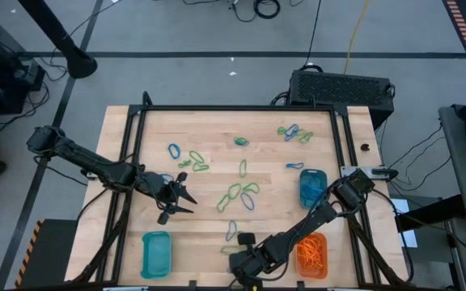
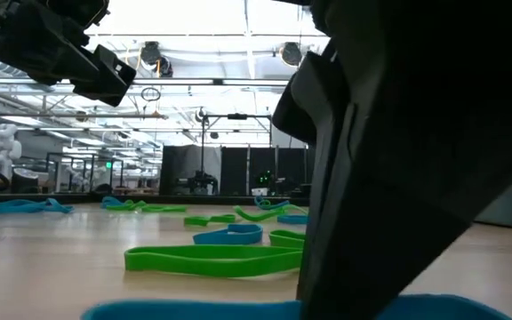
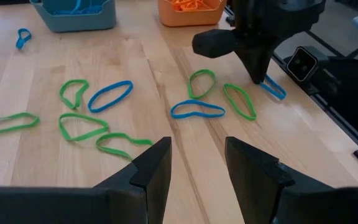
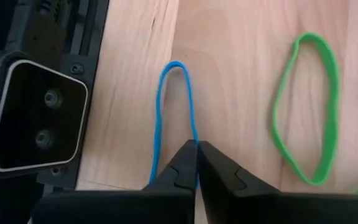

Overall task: Sort rubber bands into baskets
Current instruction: Put the blue rubber band into the dark blue bin

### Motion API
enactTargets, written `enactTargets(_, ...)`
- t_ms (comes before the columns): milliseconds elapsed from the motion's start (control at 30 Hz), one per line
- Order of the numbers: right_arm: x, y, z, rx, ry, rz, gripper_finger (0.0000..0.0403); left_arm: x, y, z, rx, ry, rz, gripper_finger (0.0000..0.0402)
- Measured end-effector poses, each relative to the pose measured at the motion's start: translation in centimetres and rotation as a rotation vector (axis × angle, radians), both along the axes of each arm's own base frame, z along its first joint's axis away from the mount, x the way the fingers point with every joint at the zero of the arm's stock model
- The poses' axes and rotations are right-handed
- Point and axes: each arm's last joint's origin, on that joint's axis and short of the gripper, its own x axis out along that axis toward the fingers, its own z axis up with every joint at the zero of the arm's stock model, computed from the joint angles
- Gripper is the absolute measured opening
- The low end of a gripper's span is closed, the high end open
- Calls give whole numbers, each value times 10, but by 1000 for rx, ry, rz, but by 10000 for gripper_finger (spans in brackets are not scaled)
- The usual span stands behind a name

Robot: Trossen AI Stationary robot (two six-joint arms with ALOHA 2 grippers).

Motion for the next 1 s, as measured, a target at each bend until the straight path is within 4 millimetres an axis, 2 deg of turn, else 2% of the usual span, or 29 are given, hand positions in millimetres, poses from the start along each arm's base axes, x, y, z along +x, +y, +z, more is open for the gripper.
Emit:
enactTargets(167,8,-5,12,-37,17,-30,2,0,0,0,-1,0,0,157)
enactTargets(300,17,-15,35,-93,21,-81,1,0,0,0,-2,0,1,157)
enactTargets(500,19,-31,65,-163,122,-107,1,0,0,0,-2,1,1,157)
enactTargets(767,-5,-49,94,-342,328,-126,0,0,0,0,-1,1,1,157)
enactTargets(900,-23,-63,121,-421,373,-165,0,0,0,0,0,0,0,157)
enactTargets(1000,-35,-72,147,-450,326,-182,0,0,0,0,0,1,0,157)
